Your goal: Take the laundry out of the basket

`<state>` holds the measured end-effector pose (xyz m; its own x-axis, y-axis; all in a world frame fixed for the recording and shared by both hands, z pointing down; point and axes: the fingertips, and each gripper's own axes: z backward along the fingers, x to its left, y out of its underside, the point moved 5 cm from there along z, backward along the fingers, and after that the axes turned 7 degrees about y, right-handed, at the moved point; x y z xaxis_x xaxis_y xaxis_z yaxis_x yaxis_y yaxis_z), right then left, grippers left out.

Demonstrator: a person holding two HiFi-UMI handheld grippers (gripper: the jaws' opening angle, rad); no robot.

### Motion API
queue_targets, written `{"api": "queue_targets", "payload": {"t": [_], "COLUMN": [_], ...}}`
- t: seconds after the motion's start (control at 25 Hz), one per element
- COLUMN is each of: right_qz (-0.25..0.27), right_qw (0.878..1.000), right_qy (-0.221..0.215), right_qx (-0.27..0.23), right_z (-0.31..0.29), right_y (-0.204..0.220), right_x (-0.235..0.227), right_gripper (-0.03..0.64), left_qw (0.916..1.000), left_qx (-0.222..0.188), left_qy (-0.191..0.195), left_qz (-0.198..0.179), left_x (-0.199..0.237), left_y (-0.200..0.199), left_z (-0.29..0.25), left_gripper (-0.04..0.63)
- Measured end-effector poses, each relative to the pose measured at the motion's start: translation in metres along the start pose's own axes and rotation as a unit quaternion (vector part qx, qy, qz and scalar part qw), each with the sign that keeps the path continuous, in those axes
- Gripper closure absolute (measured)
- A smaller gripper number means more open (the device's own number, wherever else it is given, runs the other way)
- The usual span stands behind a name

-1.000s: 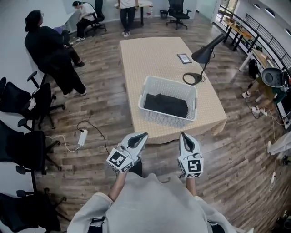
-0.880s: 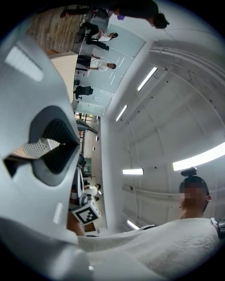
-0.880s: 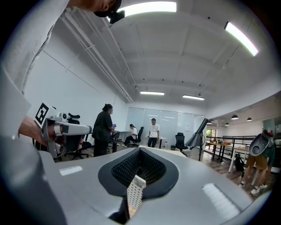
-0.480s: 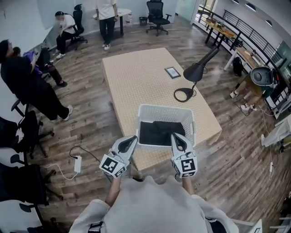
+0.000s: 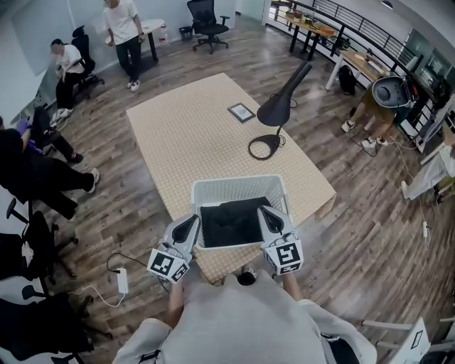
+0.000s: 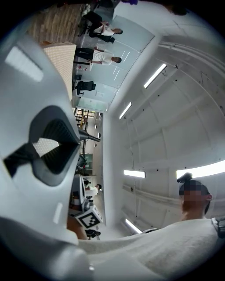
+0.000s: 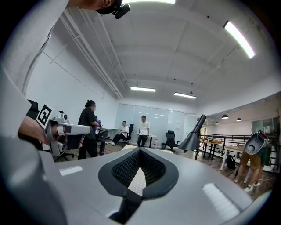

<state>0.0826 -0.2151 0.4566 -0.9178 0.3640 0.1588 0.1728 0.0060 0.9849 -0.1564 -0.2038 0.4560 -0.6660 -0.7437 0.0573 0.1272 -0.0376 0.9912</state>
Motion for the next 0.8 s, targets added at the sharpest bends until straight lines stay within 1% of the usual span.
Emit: {"api": "queue_targets", "payload": {"t": [0.16,0.4,0.52,0.68,0.8], "right_qz": [-0.025,-0.045,-0.055,-0.064,-0.073], "right_qw": [1.000,0.998,0.998,0.996,0.993], "right_qy": [-0.012,-0.033,-0.035,-0.051,-0.057], "right_qx": [-0.006,0.008,0.024,0.048,0.069], "right_z": [-0.001,-0.006,-0.022,-0.031,-0.034], "right_y": [-0.001,0.008,0.022,0.035,0.042], "right_x": [-0.033,-0.067,-0.063,-0.051,-0.048], "right_gripper": [0.617,0.617,0.617,0.617,0.617], "left_qw": [0.9997,0.9980,0.9965,0.9936,0.9906], "left_qx": [0.007,0.022,0.035,0.059,0.070], "left_qy": [-0.024,-0.059,-0.075,-0.094,-0.113], "left_qz": [-0.007,0.003,0.006,0.017,0.032], "left_x": [-0.007,-0.016,-0.001,0.012,0.025], "left_y": [0.000,0.000,0.006,0.021,0.030], "left_z": [-0.018,-0.023,-0.020,-0.007,0.002], "left_gripper": [0.586,0.586,0.586,0.586,0.586]}}
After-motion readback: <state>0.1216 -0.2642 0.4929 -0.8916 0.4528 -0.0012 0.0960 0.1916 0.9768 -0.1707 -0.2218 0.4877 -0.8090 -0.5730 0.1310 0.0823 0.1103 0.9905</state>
